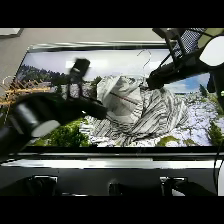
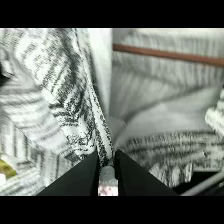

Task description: Fold the clothes and pants, and hang the long-sleeved shirts on hangers.

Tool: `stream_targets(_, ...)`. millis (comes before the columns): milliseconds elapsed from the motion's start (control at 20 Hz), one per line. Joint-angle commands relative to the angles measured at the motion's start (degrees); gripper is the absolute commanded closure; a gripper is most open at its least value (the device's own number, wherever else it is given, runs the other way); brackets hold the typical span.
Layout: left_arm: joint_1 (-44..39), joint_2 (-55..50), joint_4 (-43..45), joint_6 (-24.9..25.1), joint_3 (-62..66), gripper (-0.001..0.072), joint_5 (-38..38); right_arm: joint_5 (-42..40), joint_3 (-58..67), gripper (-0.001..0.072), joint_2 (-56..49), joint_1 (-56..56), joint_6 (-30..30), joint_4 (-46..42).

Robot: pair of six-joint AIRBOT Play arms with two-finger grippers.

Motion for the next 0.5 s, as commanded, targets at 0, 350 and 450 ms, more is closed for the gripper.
stream_targets(0,4.74,2.54,4.72,-0.04,3.85,0.0672,1.11,3.82,0.0,0.0675,0.04,0.02,-0.92,5.33)
stream_targets(350,8.31,3.28,4.85,4.76,14.21,0.0671,-1.16,1.9,-2.12,0.0675,-0.68,0.02,0.13,3.89)
stream_targets(450,7.08,4.61,4.87,3.69,14.21,0.0672,-3.06,-0.31,-2.12,0.0675,-1.7,0.02,2.21,2.36)
